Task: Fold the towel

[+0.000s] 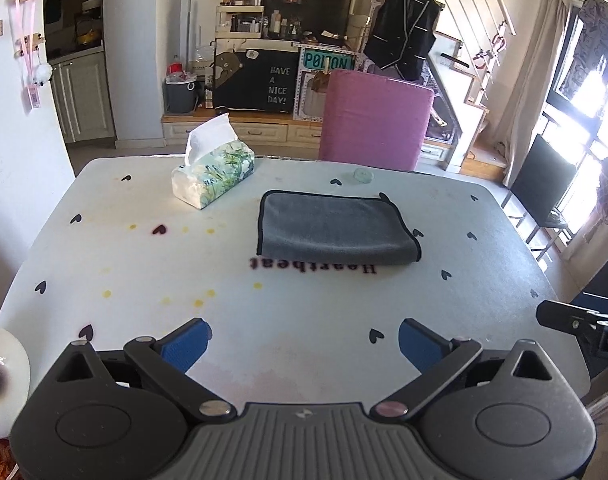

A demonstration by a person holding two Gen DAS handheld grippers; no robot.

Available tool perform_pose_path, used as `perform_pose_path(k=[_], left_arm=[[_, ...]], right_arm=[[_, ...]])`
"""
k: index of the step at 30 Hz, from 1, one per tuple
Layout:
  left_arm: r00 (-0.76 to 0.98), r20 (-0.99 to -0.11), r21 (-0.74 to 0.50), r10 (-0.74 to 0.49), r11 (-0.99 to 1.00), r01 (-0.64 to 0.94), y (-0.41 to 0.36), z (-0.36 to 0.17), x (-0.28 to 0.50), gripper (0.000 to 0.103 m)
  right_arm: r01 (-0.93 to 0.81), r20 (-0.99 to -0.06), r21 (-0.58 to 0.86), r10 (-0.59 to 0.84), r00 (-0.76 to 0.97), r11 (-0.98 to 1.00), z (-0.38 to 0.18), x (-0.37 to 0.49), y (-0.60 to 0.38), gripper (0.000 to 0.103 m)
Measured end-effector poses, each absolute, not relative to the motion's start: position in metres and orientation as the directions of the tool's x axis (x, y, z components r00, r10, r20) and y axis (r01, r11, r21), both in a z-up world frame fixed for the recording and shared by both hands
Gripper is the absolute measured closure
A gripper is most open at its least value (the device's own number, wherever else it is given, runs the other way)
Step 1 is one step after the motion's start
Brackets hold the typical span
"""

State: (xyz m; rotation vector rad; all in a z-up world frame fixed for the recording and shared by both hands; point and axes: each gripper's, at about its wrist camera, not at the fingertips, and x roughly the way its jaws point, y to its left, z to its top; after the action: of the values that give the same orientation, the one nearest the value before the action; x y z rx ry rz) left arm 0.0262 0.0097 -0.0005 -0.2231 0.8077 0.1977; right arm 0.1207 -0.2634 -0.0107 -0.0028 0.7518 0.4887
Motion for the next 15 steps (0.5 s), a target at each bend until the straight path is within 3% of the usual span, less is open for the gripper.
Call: perform_pose_path(k=[15], left_arm=[[0.676,-0.728,-0.086,0.114,0.963,-0.255,0.004,-0.010,0.013,0.002]], right_arm=[[-0.437,-0.638,0.125,0.410,0.653,0.891,-0.016,0.100,-0.268,0.001]])
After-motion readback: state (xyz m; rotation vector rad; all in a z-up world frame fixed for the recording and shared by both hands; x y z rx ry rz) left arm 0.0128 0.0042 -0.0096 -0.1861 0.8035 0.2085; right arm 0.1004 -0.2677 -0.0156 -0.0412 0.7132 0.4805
